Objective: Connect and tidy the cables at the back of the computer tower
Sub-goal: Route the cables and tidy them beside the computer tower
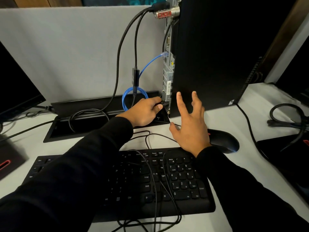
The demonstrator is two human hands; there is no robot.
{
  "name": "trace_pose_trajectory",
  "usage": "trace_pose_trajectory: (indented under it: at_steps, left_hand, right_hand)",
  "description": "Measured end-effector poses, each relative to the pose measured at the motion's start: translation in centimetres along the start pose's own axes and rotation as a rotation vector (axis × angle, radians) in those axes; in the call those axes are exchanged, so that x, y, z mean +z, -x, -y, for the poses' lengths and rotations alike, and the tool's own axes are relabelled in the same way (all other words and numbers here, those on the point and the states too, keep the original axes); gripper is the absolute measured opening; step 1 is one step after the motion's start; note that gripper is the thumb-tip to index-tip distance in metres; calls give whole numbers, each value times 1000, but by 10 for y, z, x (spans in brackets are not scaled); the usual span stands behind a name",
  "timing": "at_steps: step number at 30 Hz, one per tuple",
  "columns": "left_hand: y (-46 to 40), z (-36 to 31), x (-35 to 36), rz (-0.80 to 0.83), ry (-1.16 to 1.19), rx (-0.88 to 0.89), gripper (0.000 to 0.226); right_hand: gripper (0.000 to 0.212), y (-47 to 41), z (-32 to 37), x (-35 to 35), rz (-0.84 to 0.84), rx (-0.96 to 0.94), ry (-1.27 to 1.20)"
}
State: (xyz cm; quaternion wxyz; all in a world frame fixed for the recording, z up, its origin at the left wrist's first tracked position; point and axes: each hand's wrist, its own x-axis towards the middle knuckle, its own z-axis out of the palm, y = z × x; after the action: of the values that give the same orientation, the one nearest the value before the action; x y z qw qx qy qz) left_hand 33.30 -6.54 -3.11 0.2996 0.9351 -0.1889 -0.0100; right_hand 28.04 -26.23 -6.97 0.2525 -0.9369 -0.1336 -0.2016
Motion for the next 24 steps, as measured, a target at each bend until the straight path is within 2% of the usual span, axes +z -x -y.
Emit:
trace_pose_trajectory:
  at_steps: [10, 16, 19, 22, 24]
  left_hand:
    - [-11, -16, -11, 32, -155, 39, 26]
    - [-23, -27, -23, 161, -210, -22, 21]
    - [-26, -28, -26, 193, -192, -56, 20]
    - [-23, -27, -21, 173, -112, -66, 22]
    - [-21, -26, -16, 134, -89, -39, 21]
  right_hand:
    - [103, 0, 4, -4, 66, 42, 3]
    - [99, -1, 3, -1, 63, 29, 5]
    - [92, 1, 0, -1, 46, 23, -73]
    - [73, -6, 2, -8, -80, -15, -197]
    - [67, -24, 8, -25, -281, -28, -220]
